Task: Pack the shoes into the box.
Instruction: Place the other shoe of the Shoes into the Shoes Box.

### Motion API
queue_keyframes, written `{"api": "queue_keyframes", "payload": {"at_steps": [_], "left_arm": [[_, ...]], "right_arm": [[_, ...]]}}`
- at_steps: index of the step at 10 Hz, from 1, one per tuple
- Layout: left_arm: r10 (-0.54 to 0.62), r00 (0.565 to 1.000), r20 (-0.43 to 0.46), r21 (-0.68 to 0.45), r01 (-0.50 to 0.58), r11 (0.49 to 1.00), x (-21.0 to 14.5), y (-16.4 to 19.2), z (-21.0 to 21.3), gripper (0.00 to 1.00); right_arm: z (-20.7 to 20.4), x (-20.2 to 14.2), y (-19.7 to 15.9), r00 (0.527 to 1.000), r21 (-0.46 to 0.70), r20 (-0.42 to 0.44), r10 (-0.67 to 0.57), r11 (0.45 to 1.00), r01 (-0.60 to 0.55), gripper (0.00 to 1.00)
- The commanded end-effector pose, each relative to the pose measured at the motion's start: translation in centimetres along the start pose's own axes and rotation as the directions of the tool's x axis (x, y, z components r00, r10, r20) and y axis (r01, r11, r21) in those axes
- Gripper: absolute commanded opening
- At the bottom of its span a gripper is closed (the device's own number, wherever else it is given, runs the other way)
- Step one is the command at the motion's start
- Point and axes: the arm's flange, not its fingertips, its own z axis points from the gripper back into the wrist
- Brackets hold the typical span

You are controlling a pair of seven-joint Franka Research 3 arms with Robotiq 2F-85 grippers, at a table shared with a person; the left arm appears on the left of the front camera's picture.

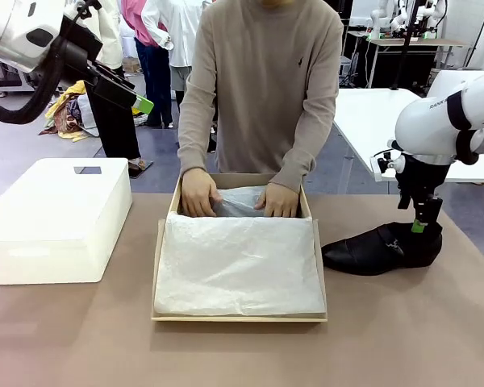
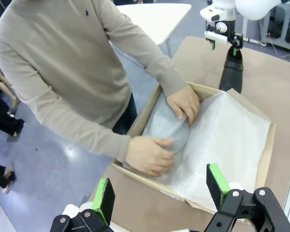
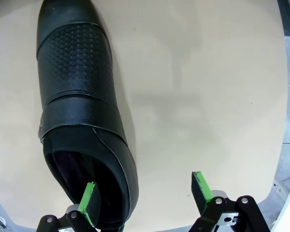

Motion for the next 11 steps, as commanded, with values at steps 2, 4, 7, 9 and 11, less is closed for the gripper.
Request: {"api": "queue_keyframes", "payload": {"at_steps": [2,4,7,9,11], "left_arm": [[-0.012,1.0,0.02,-0.016,0.013,1.0,-0.2,0.3,-0.1,1.0],[-0.012,1.0,0.02,-0.016,0.013,1.0,-0.2,0.3,-0.1,1.0],[-0.012,1.0,0.02,-0.016,0.013,1.0,-0.2,0.3,-0.1,1.0],[-0.012,1.0,0.02,-0.016,0.013,1.0,-0.2,0.3,-0.1,1.0],[-0.012,1.0,0.02,-0.016,0.013,1.0,-0.2,0.3,-0.1,1.0]], "right_arm": [[-1.4,-0.5,-0.2,0.998,-0.029,0.055,0.023,0.999,-0.022,1.0],[-2.1,-0.5,-0.2,0.997,-0.029,0.068,0.023,0.999,-0.021,1.0],[-3.3,-0.5,-0.2,0.998,-0.027,0.054,0.028,0.999,-0.026,1.0],[-3.9,-0.5,-0.2,0.998,-0.025,0.053,0.028,0.999,-0.027,1.0],[-4.3,-0.4,-0.4,0.998,0.0,0.051,0.024,1.0,-0.024,1.0]]}}
